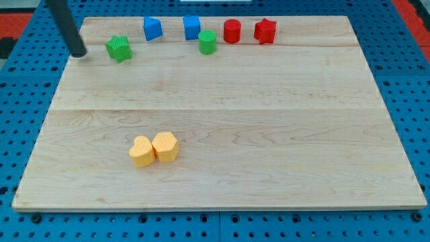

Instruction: Push the green star towards right side

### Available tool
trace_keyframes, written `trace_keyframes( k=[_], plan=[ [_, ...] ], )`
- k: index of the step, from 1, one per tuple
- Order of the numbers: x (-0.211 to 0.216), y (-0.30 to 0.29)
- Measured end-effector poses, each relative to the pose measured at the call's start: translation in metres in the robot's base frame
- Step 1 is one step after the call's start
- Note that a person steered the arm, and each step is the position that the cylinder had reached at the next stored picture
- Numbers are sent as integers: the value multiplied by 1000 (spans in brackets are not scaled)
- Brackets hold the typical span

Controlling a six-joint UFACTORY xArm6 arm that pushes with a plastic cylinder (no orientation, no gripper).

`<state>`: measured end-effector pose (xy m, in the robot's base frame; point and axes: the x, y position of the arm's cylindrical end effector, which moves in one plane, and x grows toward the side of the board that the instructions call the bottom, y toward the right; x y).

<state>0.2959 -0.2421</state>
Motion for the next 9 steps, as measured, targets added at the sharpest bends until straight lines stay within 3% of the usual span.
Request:
trace_keyframes(
  k=[1,2,4,5,9],
  plan=[
    [-6,42],
    [8,9],
    [-6,9],
    [-6,52],
    [-31,93]
  ],
)
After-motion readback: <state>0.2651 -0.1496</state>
